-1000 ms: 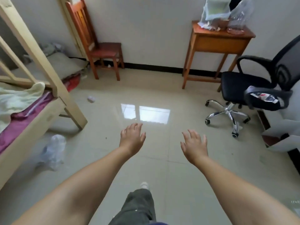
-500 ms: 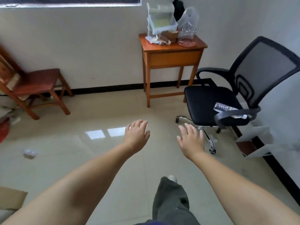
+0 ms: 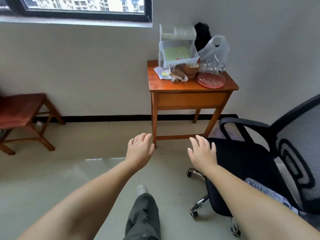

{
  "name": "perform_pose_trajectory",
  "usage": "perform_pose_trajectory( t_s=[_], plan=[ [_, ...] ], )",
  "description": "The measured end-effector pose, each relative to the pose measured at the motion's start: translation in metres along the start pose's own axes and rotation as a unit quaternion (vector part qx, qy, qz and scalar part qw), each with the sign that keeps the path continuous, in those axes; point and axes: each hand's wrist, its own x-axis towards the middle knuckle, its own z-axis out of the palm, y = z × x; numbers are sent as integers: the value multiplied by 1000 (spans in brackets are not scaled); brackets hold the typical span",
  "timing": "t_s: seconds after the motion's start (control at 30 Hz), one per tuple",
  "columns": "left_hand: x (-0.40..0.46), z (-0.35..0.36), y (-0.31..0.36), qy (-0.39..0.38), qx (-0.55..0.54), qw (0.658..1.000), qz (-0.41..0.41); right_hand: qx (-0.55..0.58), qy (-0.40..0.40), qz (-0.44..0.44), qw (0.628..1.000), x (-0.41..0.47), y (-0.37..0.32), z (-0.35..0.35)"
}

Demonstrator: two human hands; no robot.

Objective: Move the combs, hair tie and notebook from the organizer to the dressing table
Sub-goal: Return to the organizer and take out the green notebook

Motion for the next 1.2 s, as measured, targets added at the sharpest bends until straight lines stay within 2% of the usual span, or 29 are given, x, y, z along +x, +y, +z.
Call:
perform_pose_trajectory(
  t_s=[0.17, 0.3, 0.63, 0.7, 0.77, 0.83, 0.93, 1.13, 1.2],
  plan=[
    [161, -6, -13, 15, -1, 1000, 22, 21, 22, 35, 999, 151, -4, -23],
    [284, -36, -10, 38, -10, 998, 42, 68, 69, 46, 994, 262, -6, -69],
    [497, -26, 1, 62, -90, 993, -35, 205, 132, 18, 970, 507, -2, -139],
    [523, -19, 0, 58, -92, 992, -58, 208, 124, 10, 970, 550, 1, -145],
    [547, -12, 0, 45, -85, 993, -71, 195, 79, 23, 977, 588, 3, -148],
    [560, -7, -1, 35, -91, 993, -72, 171, 13, 71, 983, 614, 1, -147],
    [565, -2, -3, 33, -103, 993, -46, 185, -54, 149, 970, 638, -3, -146],
    [565, -2, -9, 61, -101, 993, 9, 245, -80, 150, 954, 660, 3, -142],
    [565, -4, -9, 69, -106, 992, 12, 348, -82, 153, 921, 662, 4, -145]
  ],
)
